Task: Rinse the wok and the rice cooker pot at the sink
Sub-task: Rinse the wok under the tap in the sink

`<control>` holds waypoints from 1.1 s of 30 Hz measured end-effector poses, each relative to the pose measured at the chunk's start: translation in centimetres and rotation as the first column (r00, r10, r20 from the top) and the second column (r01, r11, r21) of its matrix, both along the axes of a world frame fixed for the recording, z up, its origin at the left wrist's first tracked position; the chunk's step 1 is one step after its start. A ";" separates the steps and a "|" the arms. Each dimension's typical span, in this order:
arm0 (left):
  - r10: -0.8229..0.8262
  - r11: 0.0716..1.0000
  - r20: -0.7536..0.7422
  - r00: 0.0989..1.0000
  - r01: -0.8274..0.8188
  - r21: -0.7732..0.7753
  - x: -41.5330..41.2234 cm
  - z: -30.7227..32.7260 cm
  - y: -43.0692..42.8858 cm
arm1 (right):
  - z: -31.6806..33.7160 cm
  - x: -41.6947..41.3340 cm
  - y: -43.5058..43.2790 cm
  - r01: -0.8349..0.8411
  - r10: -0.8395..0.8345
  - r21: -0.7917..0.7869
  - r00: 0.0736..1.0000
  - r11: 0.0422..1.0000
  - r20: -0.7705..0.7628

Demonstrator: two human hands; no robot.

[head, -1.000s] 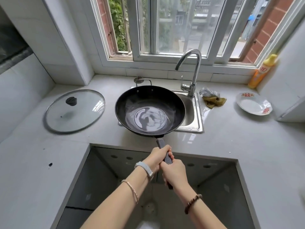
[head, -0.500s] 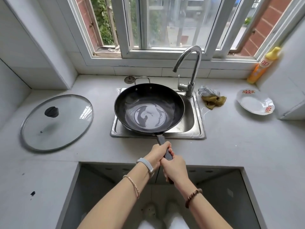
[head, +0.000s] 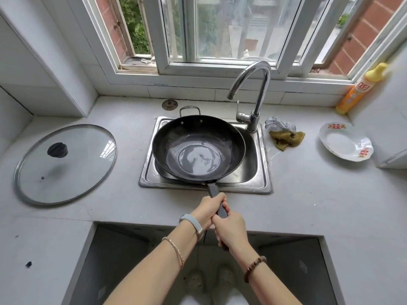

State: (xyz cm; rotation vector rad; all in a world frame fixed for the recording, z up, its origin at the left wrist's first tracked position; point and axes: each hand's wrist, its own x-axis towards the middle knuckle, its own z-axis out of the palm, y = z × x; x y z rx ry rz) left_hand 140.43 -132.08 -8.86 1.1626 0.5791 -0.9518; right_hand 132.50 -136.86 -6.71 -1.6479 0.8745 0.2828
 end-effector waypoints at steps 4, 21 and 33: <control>-0.008 1.000 -0.014 1.000 0.008 -0.009 0.1 -0.5 0.0 | -0.6 0.0 0.0 -0.015 0.015 -0.025 1.000 1.000 -0.009; -0.129 0.992 0.104 0.986 0.130 0.005 -0.6 -1.2 0.8 | -0.9 -0.2 -1.9 -0.182 0.182 0.008 0.981 0.983 -0.069; -0.315 0.933 0.305 0.899 0.234 0.274 -0.1 0.6 3.3 | -0.1 -0.2 -1.9 -0.257 0.252 -0.138 0.966 0.957 -0.051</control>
